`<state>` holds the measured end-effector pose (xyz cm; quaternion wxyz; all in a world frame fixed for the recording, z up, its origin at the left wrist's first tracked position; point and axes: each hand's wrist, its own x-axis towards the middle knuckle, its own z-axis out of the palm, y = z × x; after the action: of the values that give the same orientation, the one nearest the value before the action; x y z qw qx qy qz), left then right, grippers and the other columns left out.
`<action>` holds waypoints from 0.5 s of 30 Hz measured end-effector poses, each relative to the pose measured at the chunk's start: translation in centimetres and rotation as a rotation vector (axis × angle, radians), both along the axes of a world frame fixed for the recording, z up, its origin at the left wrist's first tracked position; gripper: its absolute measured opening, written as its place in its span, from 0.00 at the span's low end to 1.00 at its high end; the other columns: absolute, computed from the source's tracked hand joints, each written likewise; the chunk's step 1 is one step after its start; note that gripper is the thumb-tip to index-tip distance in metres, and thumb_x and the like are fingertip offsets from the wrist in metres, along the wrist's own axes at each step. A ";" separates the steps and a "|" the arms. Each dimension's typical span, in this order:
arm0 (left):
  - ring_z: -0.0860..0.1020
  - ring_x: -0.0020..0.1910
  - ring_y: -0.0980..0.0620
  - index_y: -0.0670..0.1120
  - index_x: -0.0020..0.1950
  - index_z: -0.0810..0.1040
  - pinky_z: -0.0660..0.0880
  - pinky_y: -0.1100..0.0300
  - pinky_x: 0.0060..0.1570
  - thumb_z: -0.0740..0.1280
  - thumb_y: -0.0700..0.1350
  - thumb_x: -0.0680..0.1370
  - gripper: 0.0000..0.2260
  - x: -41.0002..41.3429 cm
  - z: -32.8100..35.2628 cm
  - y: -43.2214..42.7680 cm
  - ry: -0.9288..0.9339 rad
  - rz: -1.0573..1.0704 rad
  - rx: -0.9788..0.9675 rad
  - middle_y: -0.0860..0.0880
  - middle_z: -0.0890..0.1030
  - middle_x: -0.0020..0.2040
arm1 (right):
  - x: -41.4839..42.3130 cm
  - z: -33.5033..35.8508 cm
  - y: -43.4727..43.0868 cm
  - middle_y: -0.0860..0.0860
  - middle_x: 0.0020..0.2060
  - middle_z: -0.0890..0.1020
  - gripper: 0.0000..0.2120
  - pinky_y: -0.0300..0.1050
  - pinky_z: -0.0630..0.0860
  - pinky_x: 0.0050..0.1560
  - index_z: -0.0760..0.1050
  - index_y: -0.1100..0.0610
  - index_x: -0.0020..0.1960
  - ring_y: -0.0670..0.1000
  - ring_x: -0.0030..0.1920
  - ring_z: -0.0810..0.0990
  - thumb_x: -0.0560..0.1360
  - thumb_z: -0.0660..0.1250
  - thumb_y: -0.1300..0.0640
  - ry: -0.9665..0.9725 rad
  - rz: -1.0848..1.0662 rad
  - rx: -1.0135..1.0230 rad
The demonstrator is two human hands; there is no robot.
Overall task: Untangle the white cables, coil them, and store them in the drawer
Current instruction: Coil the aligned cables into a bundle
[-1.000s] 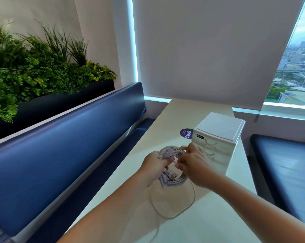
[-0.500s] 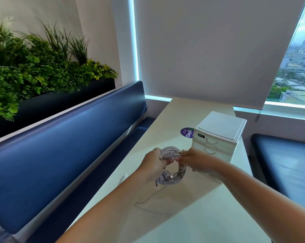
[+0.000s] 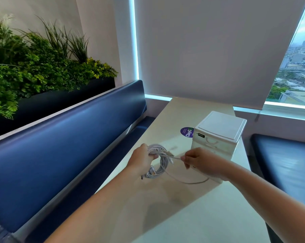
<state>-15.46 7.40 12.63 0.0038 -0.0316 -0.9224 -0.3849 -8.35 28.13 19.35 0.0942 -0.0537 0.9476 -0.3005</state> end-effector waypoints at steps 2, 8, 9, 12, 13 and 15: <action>0.74 0.40 0.46 0.43 0.49 0.71 0.70 0.54 0.38 0.69 0.51 0.78 0.13 -0.2 0.1 -0.1 0.030 0.006 -0.056 0.46 0.77 0.45 | 0.3 0.9 -0.2 0.47 0.28 0.70 0.17 0.42 0.64 0.34 0.75 0.50 0.35 0.47 0.30 0.68 0.80 0.59 0.48 0.066 0.046 0.137; 0.73 0.40 0.48 0.44 0.50 0.68 0.69 0.56 0.37 0.69 0.52 0.78 0.14 -0.2 -0.3 -0.7 -0.125 -0.102 -0.231 0.46 0.77 0.47 | 0.4 3.0 0.2 0.47 0.28 0.73 0.16 0.41 0.66 0.34 0.78 0.49 0.37 0.43 0.30 0.70 0.77 0.61 0.43 0.254 0.038 0.298; 0.73 0.40 0.48 0.44 0.51 0.68 0.67 0.57 0.35 0.69 0.52 0.78 0.14 0.0 -0.4 -0.8 -0.153 -0.119 -0.251 0.46 0.76 0.48 | 0.5 3.5 0.2 0.46 0.29 0.74 0.16 0.40 0.65 0.34 0.77 0.49 0.36 0.42 0.31 0.70 0.77 0.61 0.42 0.293 0.043 0.317; 0.71 0.40 0.50 0.43 0.54 0.69 0.64 0.60 0.31 0.70 0.53 0.78 0.17 0.6 -0.7 -0.9 -0.247 -0.170 -0.224 0.47 0.73 0.48 | 0.5 4.6 0.0 0.45 0.28 0.72 0.15 0.36 0.64 0.32 0.75 0.48 0.36 0.41 0.32 0.69 0.78 0.61 0.42 0.373 0.071 0.348; 0.70 0.40 0.51 0.43 0.54 0.69 0.64 0.60 0.31 0.70 0.54 0.77 0.17 0.7 -0.8 -1.0 -0.272 -0.191 -0.205 0.47 0.73 0.47 | 0.4 4.8 0.0 0.44 0.28 0.72 0.15 0.37 0.64 0.32 0.75 0.48 0.36 0.40 0.31 0.69 0.78 0.61 0.43 0.391 0.070 0.343; 0.72 0.38 0.50 0.44 0.52 0.71 0.67 0.58 0.35 0.71 0.56 0.75 0.18 0.8 -0.8 -1.2 -0.316 -0.257 -0.138 0.47 0.75 0.45 | -0.1 5.0 0.2 0.44 0.28 0.73 0.15 0.40 0.66 0.33 0.77 0.49 0.37 0.41 0.31 0.70 0.78 0.61 0.43 0.429 0.047 0.309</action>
<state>-14.64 6.19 11.86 -0.1924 -0.0883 -0.9240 -0.3184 -8.46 28.38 24.33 -0.0948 -0.1231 0.9791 -0.1316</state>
